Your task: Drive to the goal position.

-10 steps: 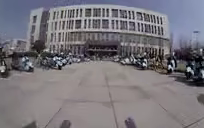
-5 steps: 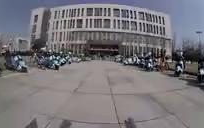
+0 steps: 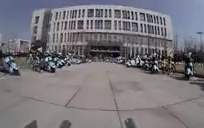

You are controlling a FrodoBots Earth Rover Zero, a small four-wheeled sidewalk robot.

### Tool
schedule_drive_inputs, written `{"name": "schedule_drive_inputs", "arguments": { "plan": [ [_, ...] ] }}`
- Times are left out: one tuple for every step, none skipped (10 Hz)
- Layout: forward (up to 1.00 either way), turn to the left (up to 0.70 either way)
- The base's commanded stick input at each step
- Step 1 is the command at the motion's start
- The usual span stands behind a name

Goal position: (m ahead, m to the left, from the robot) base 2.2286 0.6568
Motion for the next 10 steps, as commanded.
{"name": "schedule_drive_inputs", "arguments": {
  "plan": [
    [1.00, 0.00],
    [1.00, -0.14],
    [1.00, -0.35],
    [1.00, -0.40],
    [1.00, -0.40],
    [1.00, -0.40],
    [1.00, -0.40],
    [1.00, -0.40],
    [1.00, -0.34],
    [1.00, -0.01]
  ]
}}
